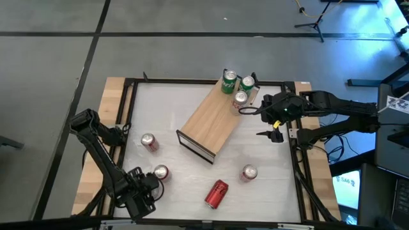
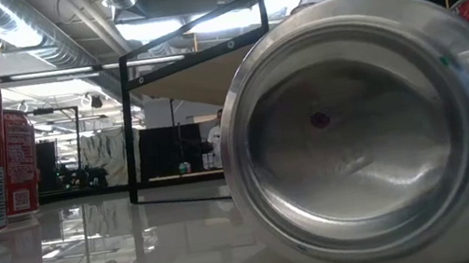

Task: Place canned beverage on shelf
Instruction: Put the red-silver soda can on the shelf aligned with the other red-silver soda can

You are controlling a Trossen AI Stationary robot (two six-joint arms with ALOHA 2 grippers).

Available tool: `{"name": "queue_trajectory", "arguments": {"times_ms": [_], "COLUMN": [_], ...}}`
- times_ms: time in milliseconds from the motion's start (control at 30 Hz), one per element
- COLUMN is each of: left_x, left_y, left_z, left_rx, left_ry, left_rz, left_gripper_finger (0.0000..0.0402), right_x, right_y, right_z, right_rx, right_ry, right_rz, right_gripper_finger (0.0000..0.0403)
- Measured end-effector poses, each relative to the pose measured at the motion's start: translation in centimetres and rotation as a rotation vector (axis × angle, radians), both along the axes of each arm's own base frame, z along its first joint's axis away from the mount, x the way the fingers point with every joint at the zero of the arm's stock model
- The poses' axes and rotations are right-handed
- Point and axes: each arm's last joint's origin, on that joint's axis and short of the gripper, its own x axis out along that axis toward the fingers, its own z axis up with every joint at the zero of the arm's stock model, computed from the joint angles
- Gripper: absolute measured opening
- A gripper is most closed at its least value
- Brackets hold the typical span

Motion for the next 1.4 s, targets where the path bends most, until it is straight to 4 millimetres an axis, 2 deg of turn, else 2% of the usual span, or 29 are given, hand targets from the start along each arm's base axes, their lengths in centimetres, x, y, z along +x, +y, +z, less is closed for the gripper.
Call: {"name": "queue_trajectory", "arguments": {"times_ms": [200,567,933,1400], "left_x": [0.0,0.0,0.8,1.1], "left_y": [0.0,0.0,0.6,0.8], "left_z": [-0.1,-0.1,-0.2,0.0], "left_rx": [-0.001,-0.003,-0.008,0.031], "left_ry": [0.0,0.002,0.016,-0.048], "left_rz": [0.0,0.001,0.034,0.045], "left_gripper_finger": [0.031,0.0316,0.0388,0.0393], "right_x": [0.0,0.0,0.0,-0.8], "right_y": [0.0,0.0,0.0,0.0], "right_z": [0.0,0.0,0.0,0.0], "right_rx": [0.0,0.0,0.0,-0.018], "right_ry": [0.0,0.001,0.002,0.028], "right_rz": [0.0,0.0,0.0,0.022], "right_gripper_finger": [0.0397,0.0397,0.0397,0.0397]}}
